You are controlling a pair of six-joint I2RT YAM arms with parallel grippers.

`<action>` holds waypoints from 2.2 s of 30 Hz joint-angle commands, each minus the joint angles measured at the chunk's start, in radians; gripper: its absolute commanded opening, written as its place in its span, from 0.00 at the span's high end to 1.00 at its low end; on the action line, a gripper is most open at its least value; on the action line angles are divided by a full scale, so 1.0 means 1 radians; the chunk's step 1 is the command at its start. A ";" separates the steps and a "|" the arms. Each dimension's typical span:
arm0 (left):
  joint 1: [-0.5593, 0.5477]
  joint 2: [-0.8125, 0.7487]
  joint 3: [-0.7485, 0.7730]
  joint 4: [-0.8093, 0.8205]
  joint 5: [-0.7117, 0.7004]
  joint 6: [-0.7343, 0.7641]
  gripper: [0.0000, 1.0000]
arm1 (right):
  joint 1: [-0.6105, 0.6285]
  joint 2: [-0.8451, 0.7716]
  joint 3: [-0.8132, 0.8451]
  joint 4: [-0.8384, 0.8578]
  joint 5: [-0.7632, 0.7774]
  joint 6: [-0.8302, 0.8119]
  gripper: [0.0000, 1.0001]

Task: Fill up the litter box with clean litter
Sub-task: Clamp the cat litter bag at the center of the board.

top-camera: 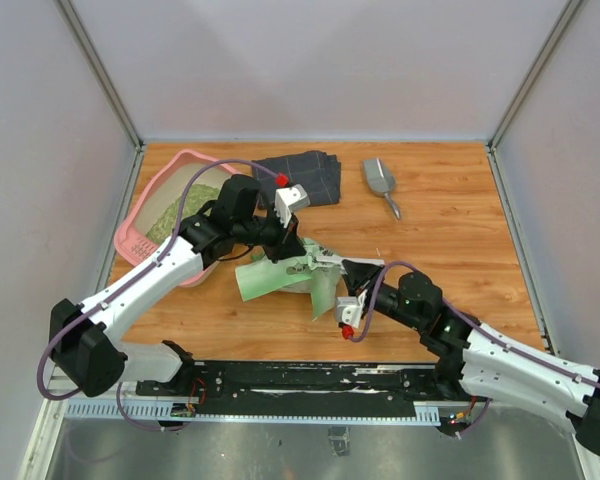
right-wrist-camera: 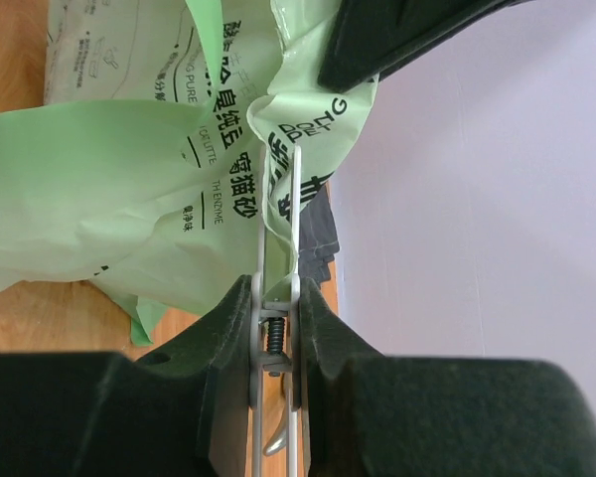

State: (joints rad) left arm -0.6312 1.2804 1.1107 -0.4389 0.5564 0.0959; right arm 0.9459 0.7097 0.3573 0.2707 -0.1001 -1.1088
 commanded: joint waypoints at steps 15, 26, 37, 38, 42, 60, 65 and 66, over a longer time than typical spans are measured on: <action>0.016 -0.020 0.043 0.084 0.036 -0.002 1.00 | 0.029 0.029 0.154 -0.208 0.183 0.129 0.41; 0.016 -0.031 0.017 0.144 0.053 -0.050 1.00 | 0.030 0.053 0.285 -0.348 0.080 0.233 0.39; 0.018 -0.044 0.004 0.153 0.034 -0.064 1.00 | 0.044 0.140 0.337 -0.386 0.048 0.352 0.42; 0.019 -0.043 0.005 0.153 0.035 -0.063 1.00 | 0.044 0.128 0.337 -0.404 0.051 0.372 0.42; 0.023 -0.038 0.012 0.152 0.039 -0.063 1.00 | 0.044 0.053 0.289 -0.416 0.091 0.405 0.41; 0.063 -0.005 0.032 0.179 0.085 -0.160 1.00 | 0.133 -0.042 -0.024 -0.044 0.297 0.135 0.32; 0.072 -0.007 0.030 0.180 0.088 -0.173 1.00 | 0.137 0.003 -0.075 0.121 0.341 0.046 0.33; 0.073 -0.007 0.028 0.180 0.088 -0.174 1.00 | 0.139 0.009 -0.079 0.145 0.348 0.036 0.34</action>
State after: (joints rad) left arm -0.5739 1.2858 1.0996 -0.3801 0.5926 -0.0429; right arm 1.0668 0.7052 0.2901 0.2043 0.1894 -0.9649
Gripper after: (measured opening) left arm 0.020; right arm 0.676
